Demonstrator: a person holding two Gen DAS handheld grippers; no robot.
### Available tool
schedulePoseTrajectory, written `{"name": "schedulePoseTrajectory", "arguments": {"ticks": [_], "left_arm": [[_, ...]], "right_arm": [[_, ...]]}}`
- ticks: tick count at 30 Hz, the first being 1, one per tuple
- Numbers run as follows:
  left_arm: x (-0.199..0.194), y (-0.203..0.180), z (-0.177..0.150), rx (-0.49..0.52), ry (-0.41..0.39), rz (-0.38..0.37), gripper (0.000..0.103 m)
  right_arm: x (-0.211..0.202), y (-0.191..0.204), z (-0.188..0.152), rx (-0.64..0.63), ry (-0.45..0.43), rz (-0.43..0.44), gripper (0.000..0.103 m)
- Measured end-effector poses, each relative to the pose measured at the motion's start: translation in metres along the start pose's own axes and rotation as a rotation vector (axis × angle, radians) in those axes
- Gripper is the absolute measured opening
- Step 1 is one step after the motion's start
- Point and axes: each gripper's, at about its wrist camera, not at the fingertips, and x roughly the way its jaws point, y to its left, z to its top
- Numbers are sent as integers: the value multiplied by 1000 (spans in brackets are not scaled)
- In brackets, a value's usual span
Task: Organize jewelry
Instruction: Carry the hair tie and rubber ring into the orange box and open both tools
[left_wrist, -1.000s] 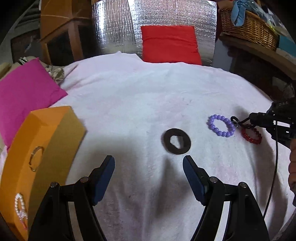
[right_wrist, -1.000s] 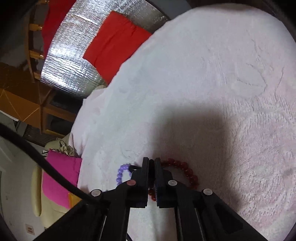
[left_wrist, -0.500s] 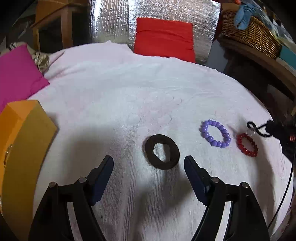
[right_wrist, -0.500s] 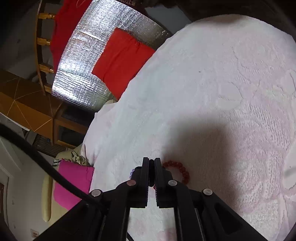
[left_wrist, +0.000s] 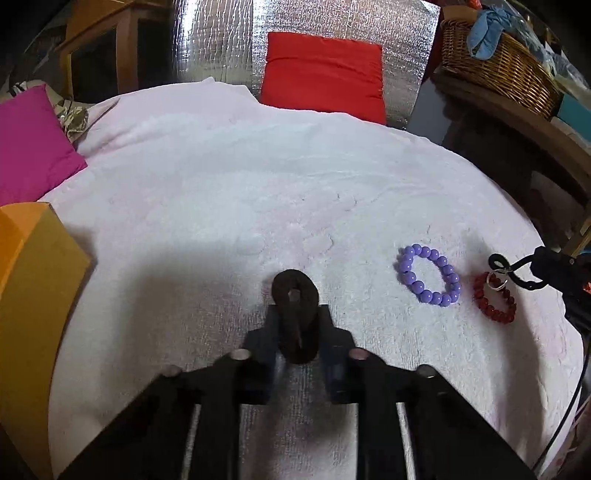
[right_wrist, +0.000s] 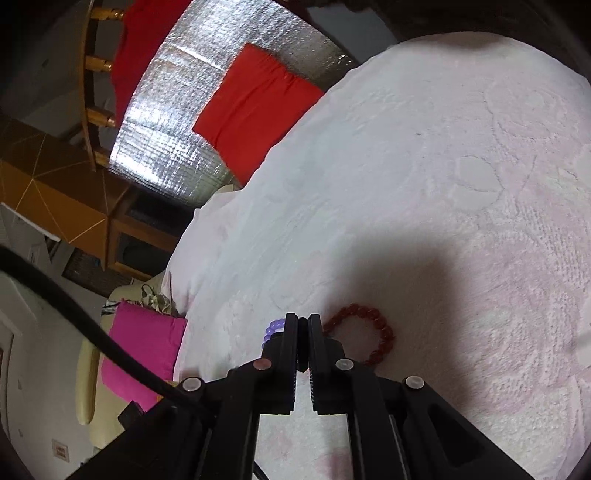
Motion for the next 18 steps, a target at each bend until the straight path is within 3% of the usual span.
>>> {"name": "schedulePoseTrajectory", "arguments": {"ticks": [9,18], "left_arm": [[-48,21,9,-92,-107,-29,15],[-92,35,1,-131,-170,20,16]], "right_arm": [[9,26,-14,-92,12,38,6],[24,52,-37,-147,45,87,6]]}}
